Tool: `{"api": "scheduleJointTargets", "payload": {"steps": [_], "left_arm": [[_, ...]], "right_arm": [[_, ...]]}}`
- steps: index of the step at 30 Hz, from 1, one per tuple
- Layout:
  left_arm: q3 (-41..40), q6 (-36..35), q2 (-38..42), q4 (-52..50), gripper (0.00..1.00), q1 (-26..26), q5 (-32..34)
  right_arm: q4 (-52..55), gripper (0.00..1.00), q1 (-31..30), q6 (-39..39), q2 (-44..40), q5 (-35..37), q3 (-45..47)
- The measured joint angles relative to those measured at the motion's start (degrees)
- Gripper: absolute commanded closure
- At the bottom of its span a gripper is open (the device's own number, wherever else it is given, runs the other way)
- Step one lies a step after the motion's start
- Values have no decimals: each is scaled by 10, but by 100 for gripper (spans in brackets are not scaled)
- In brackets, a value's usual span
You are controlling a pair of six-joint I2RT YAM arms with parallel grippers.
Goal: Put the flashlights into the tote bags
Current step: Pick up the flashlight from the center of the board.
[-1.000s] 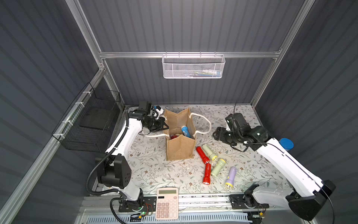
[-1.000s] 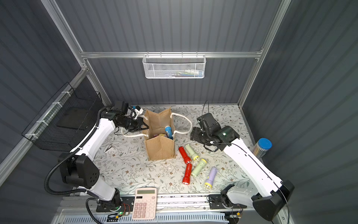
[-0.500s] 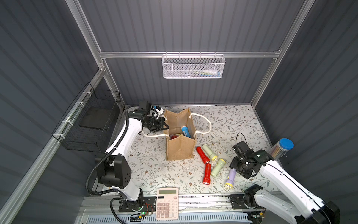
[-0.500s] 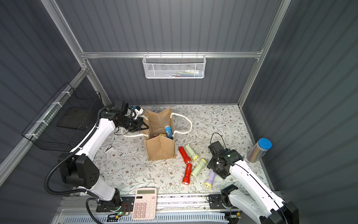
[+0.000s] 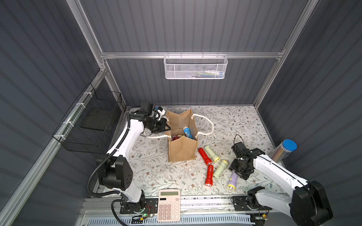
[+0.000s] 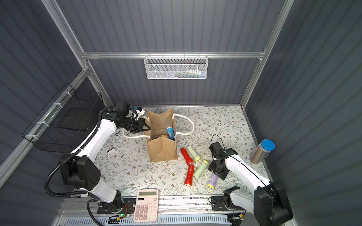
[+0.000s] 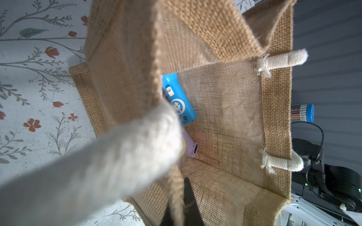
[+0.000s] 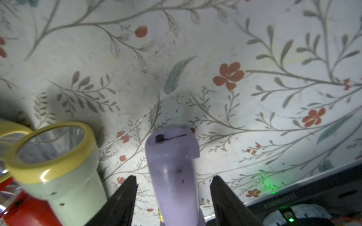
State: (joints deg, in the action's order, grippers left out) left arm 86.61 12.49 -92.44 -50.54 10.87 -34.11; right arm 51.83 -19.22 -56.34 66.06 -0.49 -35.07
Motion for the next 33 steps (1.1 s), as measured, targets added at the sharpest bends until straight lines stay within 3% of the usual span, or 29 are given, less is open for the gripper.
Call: {"api": "scheduleJointTargets", "payload": {"steps": [11,19,29,33], "left_arm": [[-1,0,0,0,100,0,0],[-1,0,0,0,100,0,0],[-1,0,0,0,100,0,3],[-1,0,0,0,100,0,5]], "right_arm": [[-11,44,5,2,13,-12,17],[-10,56,5,-3,20,0,17],[-11,55,4,-11,24,11,16],[-15,67,4,-20,23,11,16]]}}
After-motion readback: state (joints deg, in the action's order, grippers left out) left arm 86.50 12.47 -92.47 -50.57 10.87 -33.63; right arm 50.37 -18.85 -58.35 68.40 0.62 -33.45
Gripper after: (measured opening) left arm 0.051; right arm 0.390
